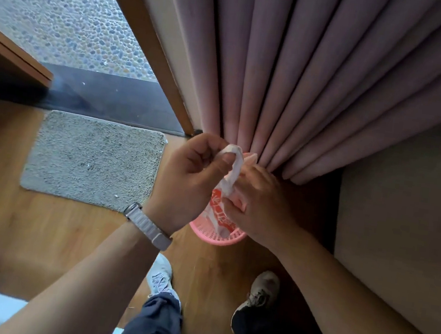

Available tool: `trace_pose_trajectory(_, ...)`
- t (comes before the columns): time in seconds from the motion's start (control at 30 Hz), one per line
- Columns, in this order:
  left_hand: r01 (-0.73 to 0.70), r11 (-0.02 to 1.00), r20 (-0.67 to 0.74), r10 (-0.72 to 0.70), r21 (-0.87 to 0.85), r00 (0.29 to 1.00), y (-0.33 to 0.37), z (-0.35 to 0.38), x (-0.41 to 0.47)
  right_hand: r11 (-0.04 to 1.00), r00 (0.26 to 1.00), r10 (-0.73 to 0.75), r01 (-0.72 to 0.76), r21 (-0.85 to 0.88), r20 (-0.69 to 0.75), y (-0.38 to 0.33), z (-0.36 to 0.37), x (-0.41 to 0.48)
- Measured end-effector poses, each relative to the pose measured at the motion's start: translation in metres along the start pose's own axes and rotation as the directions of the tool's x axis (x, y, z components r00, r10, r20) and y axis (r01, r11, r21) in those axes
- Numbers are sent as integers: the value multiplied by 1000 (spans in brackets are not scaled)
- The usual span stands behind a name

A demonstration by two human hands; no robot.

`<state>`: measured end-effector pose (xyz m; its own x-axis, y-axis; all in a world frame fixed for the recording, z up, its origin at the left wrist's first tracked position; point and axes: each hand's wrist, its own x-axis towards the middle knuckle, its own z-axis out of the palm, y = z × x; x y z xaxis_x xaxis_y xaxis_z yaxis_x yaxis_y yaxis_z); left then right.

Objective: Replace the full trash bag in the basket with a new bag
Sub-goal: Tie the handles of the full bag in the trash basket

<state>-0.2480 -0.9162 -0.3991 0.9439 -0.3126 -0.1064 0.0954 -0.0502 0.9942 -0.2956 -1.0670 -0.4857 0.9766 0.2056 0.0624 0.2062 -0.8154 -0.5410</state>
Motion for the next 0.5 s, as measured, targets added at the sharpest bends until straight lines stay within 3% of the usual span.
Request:
trace_pose_trajectory(0.27,-163,978,-89,152,-128,984,174,-3,-24,988,986,-145,139,-74,-83,-91,-159,29)
trace_pose_trajectory(0.5,-304,942,-156,282,-144,947,279,-37,-47,953,936,-303,292,-86,-177,-168,-223,46)
